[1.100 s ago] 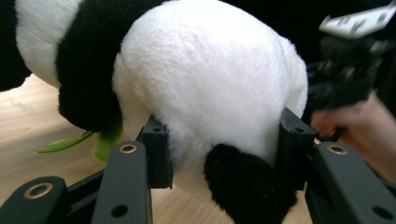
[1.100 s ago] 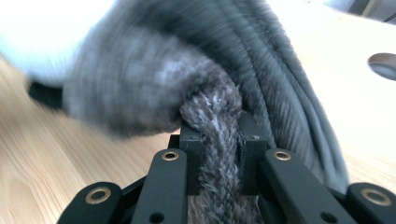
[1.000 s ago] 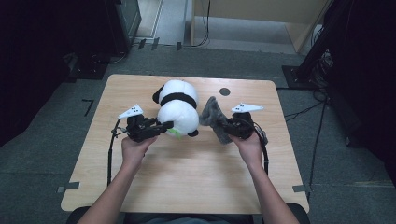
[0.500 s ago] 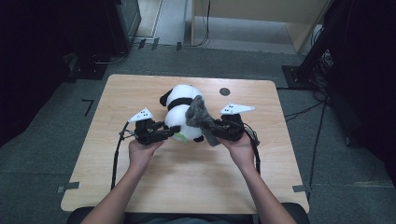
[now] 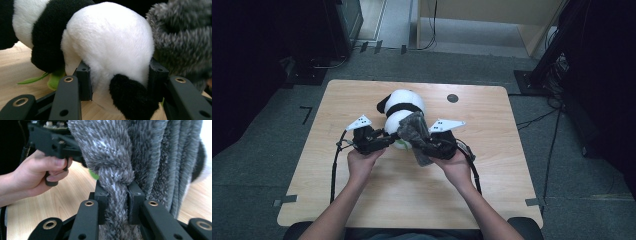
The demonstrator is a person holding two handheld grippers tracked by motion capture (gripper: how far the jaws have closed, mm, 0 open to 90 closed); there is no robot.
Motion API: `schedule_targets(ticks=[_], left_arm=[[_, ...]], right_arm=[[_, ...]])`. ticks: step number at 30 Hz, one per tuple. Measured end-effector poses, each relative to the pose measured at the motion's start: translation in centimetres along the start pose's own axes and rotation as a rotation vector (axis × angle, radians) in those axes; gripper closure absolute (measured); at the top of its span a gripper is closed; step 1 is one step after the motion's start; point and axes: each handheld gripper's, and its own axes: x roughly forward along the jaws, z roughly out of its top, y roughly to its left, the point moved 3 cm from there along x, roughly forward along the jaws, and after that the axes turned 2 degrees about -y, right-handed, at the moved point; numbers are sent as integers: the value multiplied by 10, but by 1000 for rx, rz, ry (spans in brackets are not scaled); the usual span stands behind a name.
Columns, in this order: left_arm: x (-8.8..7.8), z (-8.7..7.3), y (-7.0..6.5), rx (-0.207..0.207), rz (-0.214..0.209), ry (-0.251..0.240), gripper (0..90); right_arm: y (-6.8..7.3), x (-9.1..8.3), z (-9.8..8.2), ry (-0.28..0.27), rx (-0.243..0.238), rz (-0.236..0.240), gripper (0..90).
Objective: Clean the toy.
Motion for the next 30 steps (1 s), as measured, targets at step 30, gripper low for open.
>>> schedule_targets(ticks=[30], left_arm=[[-14, 10, 3, -88, -42, -95, 506]], right_arm=[[-1, 32, -33, 85, -134, 15, 773]])
